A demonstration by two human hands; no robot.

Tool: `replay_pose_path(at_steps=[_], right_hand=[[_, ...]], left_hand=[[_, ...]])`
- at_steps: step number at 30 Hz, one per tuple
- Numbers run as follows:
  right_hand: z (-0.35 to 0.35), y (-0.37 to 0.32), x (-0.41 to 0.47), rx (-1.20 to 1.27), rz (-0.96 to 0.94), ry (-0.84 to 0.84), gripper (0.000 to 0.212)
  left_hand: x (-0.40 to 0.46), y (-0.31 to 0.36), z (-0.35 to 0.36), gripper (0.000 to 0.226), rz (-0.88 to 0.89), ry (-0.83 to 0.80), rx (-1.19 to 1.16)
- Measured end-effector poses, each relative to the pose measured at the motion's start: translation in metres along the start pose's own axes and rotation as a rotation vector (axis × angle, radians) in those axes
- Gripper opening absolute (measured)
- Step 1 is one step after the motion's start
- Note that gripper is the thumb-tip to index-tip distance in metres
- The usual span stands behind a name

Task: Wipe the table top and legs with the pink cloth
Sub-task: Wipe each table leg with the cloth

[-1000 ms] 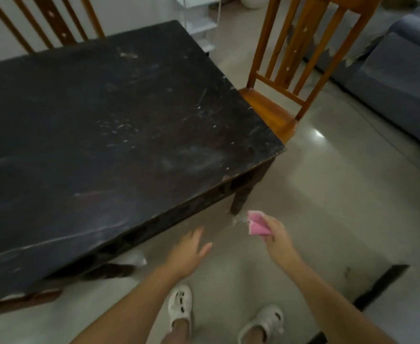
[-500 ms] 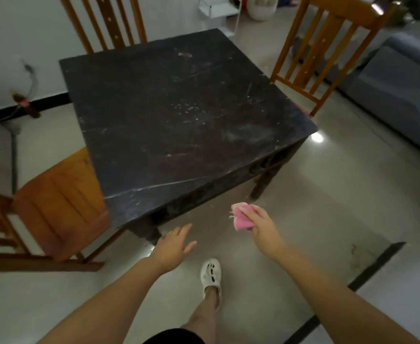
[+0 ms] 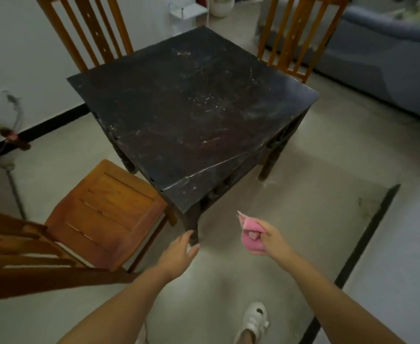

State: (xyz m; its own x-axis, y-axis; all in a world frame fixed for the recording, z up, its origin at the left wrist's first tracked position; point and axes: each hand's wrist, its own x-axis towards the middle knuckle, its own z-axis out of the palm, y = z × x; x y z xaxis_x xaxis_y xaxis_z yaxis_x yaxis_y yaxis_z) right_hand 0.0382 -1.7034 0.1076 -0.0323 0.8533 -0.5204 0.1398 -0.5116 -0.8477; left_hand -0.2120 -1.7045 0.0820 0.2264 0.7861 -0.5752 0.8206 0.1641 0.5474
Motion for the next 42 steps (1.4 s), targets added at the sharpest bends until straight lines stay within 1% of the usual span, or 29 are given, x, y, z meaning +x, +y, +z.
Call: replay_pose_path(at_steps=[3, 5, 7, 9, 10, 13, 14, 16, 17, 18, 20, 21, 22, 25, 28, 29, 31, 32, 33, 35, 37, 39, 41, 42], right_hand=[[0.050, 0.033, 0.004, 0.136, 0.136, 0.136, 0.043], [0.086, 0.045, 0.012, 0.125, 0.164, 0.226, 0.039], [0.117, 0.056, 0.025, 0.155, 0.142, 0.286, 0.025], [0.144, 0.071, 0.040, 0.159, 0.106, 0.281, 0.014], [0.153, 0.081, 0.050, 0.185, 0.098, 0.298, 0.016], [0.171, 0.118, 0.082, 0.320, 0.038, 0.464, 0.018], [0.177, 0.130, 0.094, 0.385, 0.026, 0.474, 0.027], [0.186, 0.155, 0.123, 0.449, 0.002, 0.490, 0.060], [0.191, 0.172, 0.139, 0.426, -0.009, 0.517, 0.070], [0.195, 0.185, 0.157, 0.377, -0.025, 0.545, 0.071], [0.205, 0.206, 0.190, 0.272, -0.106, 0.580, 0.056], [0.211, 0.217, 0.204, 0.253, -0.174, 0.579, 0.048], [0.218, 0.225, 0.217, 0.270, -0.241, 0.570, 0.046], [0.239, 0.247, 0.244, 0.314, -0.458, 0.574, 0.052], [0.250, 0.274, 0.265, 0.329, -0.715, 0.630, 0.053], [0.253, 0.284, 0.273, 0.321, -0.800, 0.662, 0.053], [0.259, 0.304, 0.294, 0.296, -0.938, 0.745, 0.052], [0.261, 0.317, 0.305, 0.300, -0.959, 0.784, 0.050], [0.264, 0.330, 0.316, 0.308, -0.940, 0.820, 0.048], [0.269, 0.360, 0.332, 0.270, -0.826, 0.871, 0.041], [0.270, 0.389, 0.340, 0.223, -0.613, 0.847, 0.036], [0.267, 0.419, 0.346, 0.152, -0.353, 0.747, 0.033], [0.263, 0.447, 0.356, 0.002, -0.112, 0.593, 0.038], [0.262, 0.458, 0.363, -0.065, -0.025, 0.530, 0.041]], left_hand=[[0.006, -0.056, -0.014, 0.060, 0.025, -0.062, -0.020], [0.016, -0.091, -0.021, 0.060, 0.040, -0.076, -0.034], [0.027, -0.113, -0.026, 0.060, 0.071, -0.082, -0.034], [0.043, -0.128, -0.025, 0.059, 0.094, -0.081, -0.073], [0.053, -0.133, -0.020, 0.059, 0.096, -0.078, -0.118], [0.091, -0.143, 0.004, 0.060, 0.072, -0.037, -0.256], [0.106, -0.146, 0.014, 0.060, 0.089, -0.004, -0.277], [0.135, -0.150, 0.030, 0.058, 0.151, 0.063, -0.320], [0.148, -0.153, 0.041, 0.056, 0.200, 0.083, -0.346], [0.162, -0.156, 0.049, 0.056, 0.265, 0.099, -0.371], [0.190, -0.165, 0.067, 0.059, 0.371, 0.135, -0.414], [0.204, -0.170, 0.077, 0.060, 0.407, 0.152, -0.448], [0.217, -0.173, 0.084, 0.060, 0.444, 0.164, -0.491], [0.251, -0.176, 0.099, 0.059, 0.520, 0.200, -0.567], [0.272, -0.179, 0.105, 0.039, 0.653, 0.254, -0.603], [0.279, -0.182, 0.109, 0.037, 0.709, 0.271, -0.617], [0.290, -0.185, 0.113, 0.045, 0.805, 0.321, -0.619], [0.293, -0.186, 0.115, 0.046, 0.841, 0.344, -0.620], [0.296, -0.187, 0.116, 0.042, 0.869, 0.355, -0.618], [0.296, -0.187, 0.117, 0.037, 0.890, 0.351, -0.611], [0.293, -0.186, 0.116, 0.038, 0.880, 0.335, -0.609], [0.292, -0.187, 0.115, 0.041, 0.869, 0.321, -0.619], [0.291, -0.187, 0.114, 0.047, 0.862, 0.315, -0.619], [0.291, -0.187, 0.114, 0.048, 0.865, 0.307, -0.620]])
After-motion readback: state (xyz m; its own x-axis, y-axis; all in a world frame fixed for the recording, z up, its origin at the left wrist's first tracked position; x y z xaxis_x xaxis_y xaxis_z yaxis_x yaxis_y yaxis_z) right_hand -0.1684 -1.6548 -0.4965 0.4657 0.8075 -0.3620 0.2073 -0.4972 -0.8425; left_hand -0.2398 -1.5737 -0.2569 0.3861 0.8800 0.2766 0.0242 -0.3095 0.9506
